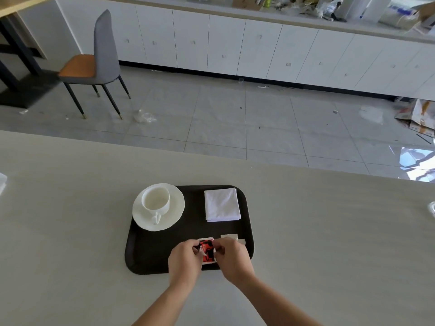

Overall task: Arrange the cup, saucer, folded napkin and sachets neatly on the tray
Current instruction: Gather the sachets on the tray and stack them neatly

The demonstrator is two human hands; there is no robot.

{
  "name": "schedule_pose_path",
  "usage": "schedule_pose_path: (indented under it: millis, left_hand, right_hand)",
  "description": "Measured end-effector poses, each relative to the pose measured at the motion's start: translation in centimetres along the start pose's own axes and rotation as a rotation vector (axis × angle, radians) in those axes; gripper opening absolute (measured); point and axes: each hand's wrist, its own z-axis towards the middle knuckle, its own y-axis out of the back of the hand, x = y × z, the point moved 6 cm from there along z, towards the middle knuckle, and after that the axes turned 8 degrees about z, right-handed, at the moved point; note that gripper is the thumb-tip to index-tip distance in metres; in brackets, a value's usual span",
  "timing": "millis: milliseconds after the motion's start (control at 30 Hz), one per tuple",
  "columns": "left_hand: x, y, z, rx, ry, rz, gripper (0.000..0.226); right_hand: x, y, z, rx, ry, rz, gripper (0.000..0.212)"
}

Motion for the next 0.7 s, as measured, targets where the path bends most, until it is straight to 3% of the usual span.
schedule_pose_path:
  millis: [300,533,700]
  left_hand:
    - [-0.1,0.0,0.1,0.030,0.025,-0.024,0.020]
    - [0.2,-0.2,0.6,0.071,0.011,-0.041,0.020]
    - [-0.1,0.4,-0.1,-0.005,-0.016,0.031,0.023]
  right_hand:
    - [-0.2,0.1,0.0,0.049,-0.008,-0.027,0.016]
    - [-0.3,0.2,-0.3,0.052,0.006,0.031,0.020]
    - [-1.5,3.3,-0.2,-0.129,-0.044,0.146,0.019]
